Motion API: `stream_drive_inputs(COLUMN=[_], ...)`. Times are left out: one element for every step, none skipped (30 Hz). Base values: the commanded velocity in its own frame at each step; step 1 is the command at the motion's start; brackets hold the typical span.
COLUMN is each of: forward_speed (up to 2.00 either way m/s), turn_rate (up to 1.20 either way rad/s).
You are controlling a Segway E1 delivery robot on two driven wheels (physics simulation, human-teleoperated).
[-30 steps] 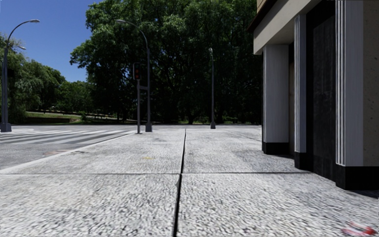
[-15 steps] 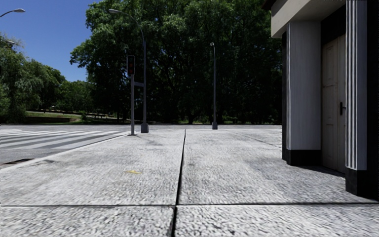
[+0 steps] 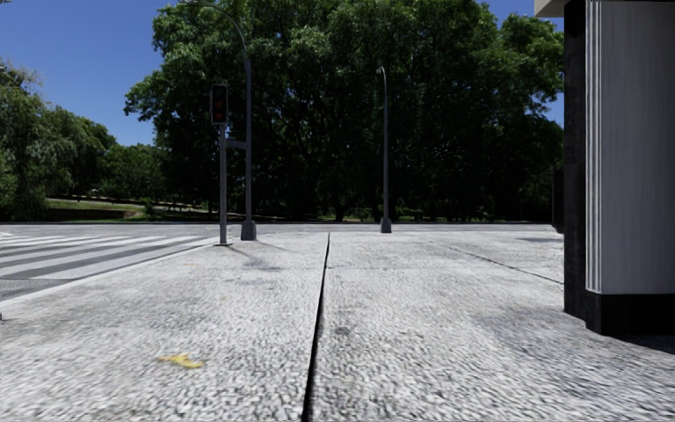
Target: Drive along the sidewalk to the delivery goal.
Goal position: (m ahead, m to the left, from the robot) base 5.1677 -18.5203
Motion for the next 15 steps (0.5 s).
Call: stream_drive_inputs(forward_speed=[2.00, 2.00, 2.00, 2.00, 2.00, 2.00, 2.00, 2.00, 2.00, 2.00, 2.00, 2.00, 2.00, 2.00, 2.00], turn_rate=[-0.23, -0.25, -0.25, -0.31, -0.32, -0.40, -0.44, -0.44, -0.45, -0.46, -0.46, -0.46, -0.46, -0.46, -0.46])
